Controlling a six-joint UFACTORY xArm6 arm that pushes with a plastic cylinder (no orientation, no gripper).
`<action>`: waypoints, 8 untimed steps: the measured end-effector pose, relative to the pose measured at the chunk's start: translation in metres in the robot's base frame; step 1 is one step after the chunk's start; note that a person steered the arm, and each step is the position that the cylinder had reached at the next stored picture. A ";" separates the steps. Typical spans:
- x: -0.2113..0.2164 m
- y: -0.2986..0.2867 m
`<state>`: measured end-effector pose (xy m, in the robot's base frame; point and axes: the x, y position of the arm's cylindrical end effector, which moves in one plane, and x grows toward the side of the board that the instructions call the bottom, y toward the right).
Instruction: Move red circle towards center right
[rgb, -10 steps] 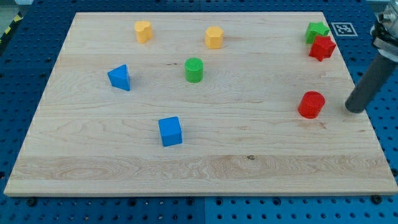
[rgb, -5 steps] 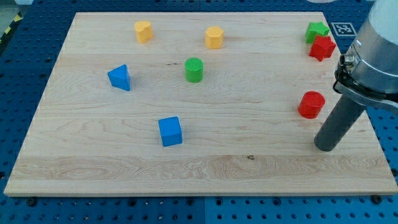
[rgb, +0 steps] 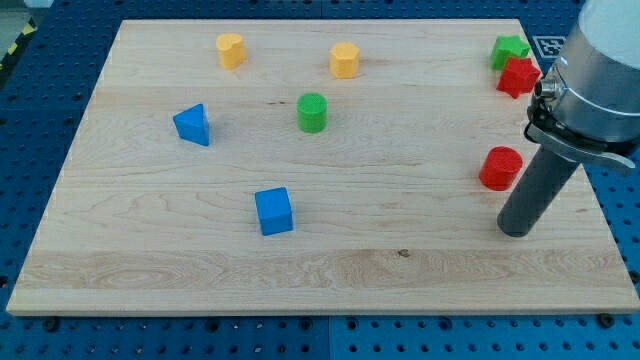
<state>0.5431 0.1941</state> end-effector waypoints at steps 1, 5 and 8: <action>-0.005 -0.005; -0.056 -0.001; -0.074 0.016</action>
